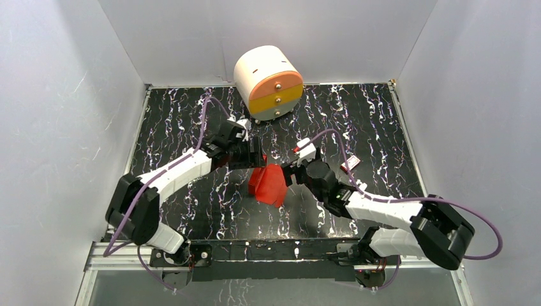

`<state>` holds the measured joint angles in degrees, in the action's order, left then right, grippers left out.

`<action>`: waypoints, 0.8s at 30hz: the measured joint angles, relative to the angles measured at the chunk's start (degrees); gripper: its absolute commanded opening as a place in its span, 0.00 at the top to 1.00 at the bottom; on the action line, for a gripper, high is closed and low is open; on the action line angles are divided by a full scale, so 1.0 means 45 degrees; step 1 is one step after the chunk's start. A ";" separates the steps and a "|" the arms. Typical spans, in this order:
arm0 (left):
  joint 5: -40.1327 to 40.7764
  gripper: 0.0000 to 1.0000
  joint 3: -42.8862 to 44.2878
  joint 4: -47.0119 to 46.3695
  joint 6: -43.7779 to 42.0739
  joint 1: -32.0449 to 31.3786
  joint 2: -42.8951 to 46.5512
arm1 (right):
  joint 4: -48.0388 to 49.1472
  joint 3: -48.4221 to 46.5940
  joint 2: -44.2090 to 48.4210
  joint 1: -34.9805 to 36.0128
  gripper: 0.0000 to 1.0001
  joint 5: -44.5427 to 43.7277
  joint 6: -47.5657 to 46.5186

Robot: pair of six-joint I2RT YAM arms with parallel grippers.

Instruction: Fold the paper box

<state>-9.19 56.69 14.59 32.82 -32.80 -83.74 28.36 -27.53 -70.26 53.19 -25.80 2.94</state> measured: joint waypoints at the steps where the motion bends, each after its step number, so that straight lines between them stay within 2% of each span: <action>1: 0.0063 0.25 0.0160 0.0121 -0.0068 -0.0117 -0.0272 | 0.0005 0.0165 0.0238 -0.0044 0.06 -0.0039 0.0044; 5: 0.0403 0.30 0.0539 0.0447 -0.0209 -0.0427 -0.1010 | 0.0044 0.0743 0.0855 -0.0107 0.06 -0.0253 0.0262; 17: 0.0612 0.59 0.0510 0.0316 -0.0039 -0.0491 -0.1477 | -0.0418 0.0981 0.1219 -0.0180 0.07 -0.0214 0.0748; 21: 0.0573 0.70 -0.0243 -0.0350 0.0316 -0.0432 -0.1112 | -0.1316 0.0777 0.1379 -0.0214 0.08 -0.0039 0.1035; 24: 0.0505 0.74 -0.1088 -0.0952 0.0719 -0.0291 -0.0525 | -0.2307 0.0170 0.1622 -0.0219 0.09 0.0126 0.1224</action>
<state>-6.92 51.79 10.31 36.05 -34.11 -86.11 17.98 -26.76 -62.96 52.21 -25.23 8.45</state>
